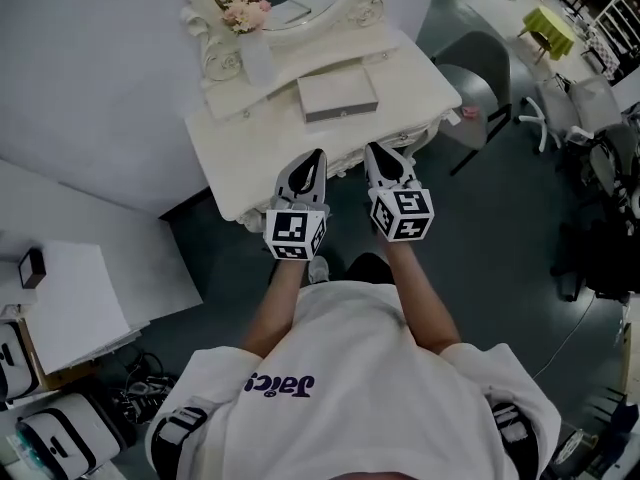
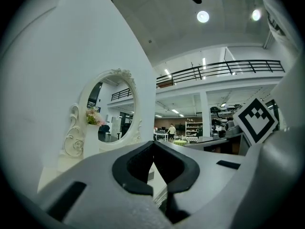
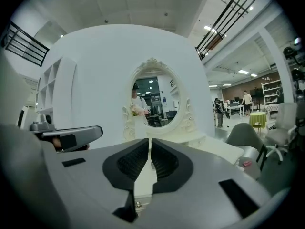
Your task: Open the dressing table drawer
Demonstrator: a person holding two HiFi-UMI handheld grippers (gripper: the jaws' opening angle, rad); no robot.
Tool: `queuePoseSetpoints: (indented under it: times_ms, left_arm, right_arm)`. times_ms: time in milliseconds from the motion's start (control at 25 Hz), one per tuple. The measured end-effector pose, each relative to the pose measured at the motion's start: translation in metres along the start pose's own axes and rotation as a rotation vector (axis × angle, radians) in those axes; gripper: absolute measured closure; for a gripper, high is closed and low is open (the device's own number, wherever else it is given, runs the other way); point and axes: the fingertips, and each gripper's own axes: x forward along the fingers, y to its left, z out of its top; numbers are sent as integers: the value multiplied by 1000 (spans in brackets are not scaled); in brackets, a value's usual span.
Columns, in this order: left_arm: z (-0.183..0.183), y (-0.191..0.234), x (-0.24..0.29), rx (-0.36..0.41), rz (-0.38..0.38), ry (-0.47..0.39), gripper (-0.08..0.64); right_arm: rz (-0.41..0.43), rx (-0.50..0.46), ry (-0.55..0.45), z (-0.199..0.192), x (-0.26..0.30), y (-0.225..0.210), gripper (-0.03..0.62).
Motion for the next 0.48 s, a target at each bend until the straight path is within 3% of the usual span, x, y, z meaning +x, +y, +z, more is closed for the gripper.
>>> queuePoseSetpoints:
  times_ms: [80,160,480]
  left_arm:
    - [3,-55,-79,-13,-16,3,546]
    - [-4,-72,-108,-34,-22,16,546]
    - [-53,-37,-42,-36,17,84,546]
  right_arm:
    - [-18,-4,37,-21,-94,32,568]
    - [-24,-4,69,-38,-127,44,568]
    - [-23,12,199,-88,-53,-12,568]
